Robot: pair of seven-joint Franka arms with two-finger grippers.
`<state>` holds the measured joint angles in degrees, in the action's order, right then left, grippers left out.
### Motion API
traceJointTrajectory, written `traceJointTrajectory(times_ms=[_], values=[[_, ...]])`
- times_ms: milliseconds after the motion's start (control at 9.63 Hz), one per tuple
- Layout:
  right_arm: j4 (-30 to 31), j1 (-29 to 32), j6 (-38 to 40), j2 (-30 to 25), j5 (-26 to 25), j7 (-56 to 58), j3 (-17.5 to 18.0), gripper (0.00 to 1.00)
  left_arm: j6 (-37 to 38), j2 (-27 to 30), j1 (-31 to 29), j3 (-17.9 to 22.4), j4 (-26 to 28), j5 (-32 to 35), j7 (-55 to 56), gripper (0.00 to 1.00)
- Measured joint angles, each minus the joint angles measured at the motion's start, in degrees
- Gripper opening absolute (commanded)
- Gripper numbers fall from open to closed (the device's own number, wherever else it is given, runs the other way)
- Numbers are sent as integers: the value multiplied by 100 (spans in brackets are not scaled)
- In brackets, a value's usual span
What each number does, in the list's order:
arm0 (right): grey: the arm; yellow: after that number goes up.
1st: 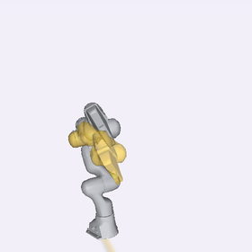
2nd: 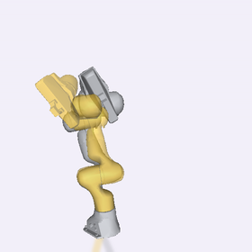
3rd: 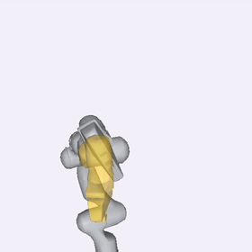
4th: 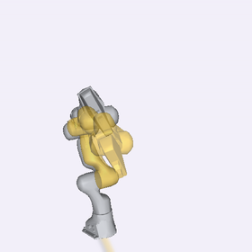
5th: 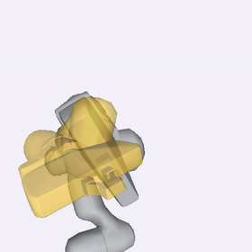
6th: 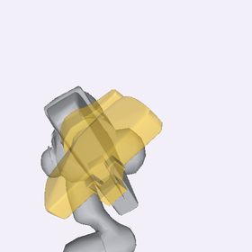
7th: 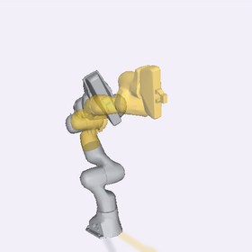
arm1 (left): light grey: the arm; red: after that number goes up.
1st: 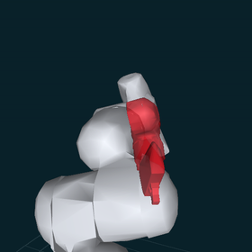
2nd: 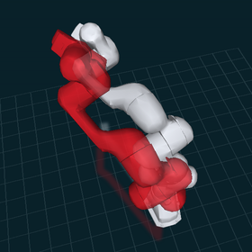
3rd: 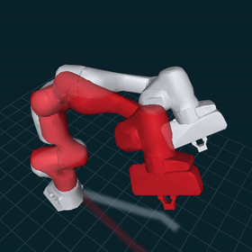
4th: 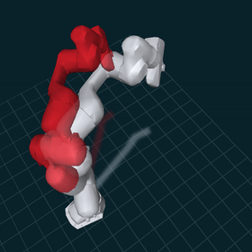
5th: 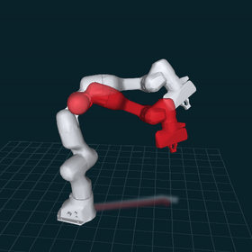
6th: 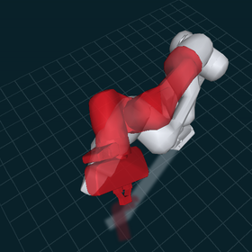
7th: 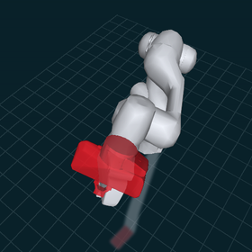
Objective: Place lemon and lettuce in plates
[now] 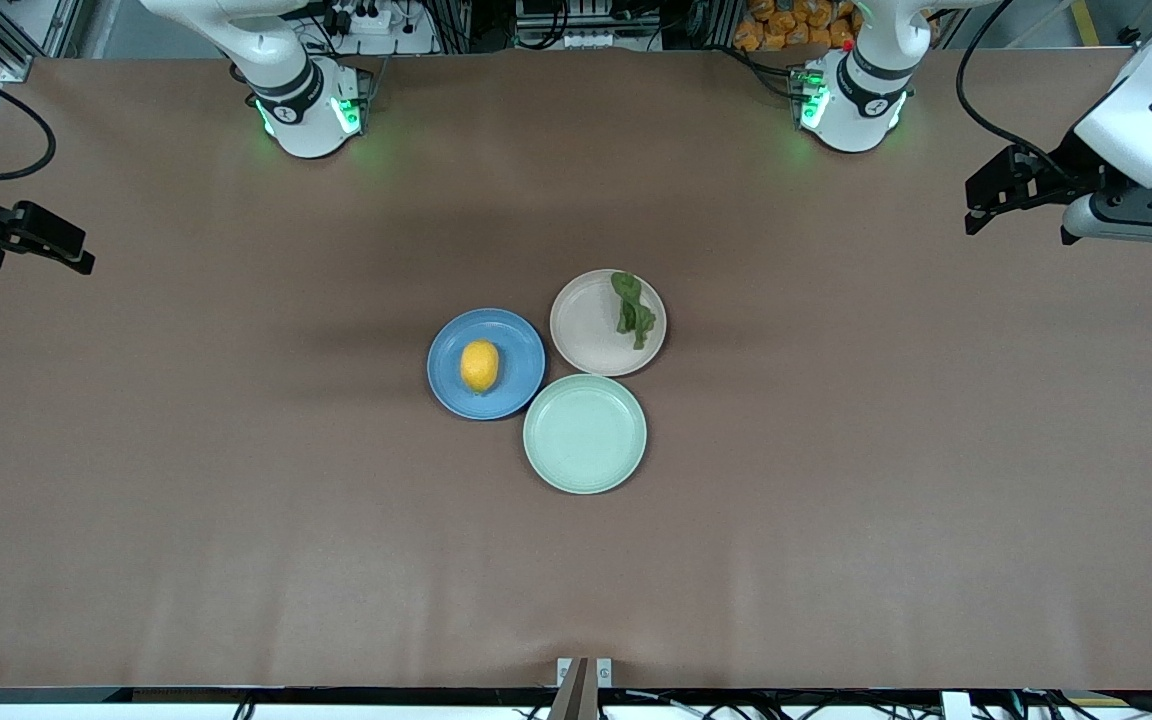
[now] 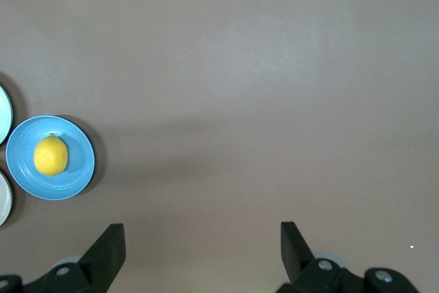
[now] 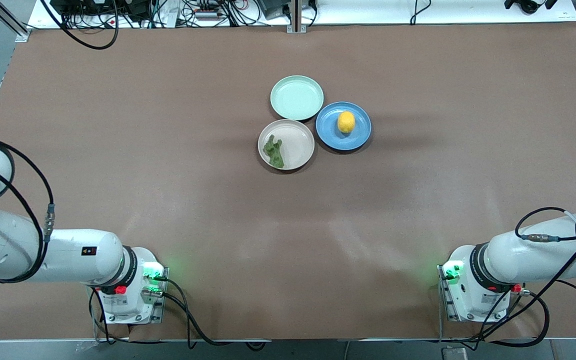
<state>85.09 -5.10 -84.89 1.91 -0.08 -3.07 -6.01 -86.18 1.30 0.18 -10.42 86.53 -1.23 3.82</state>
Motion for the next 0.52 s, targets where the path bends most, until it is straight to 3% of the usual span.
traceJointTrajectory(times_ms=[519], values=[[-1,-2,-9,31,0,0,0,100,-21,0,0,0,0,0,0,100]])
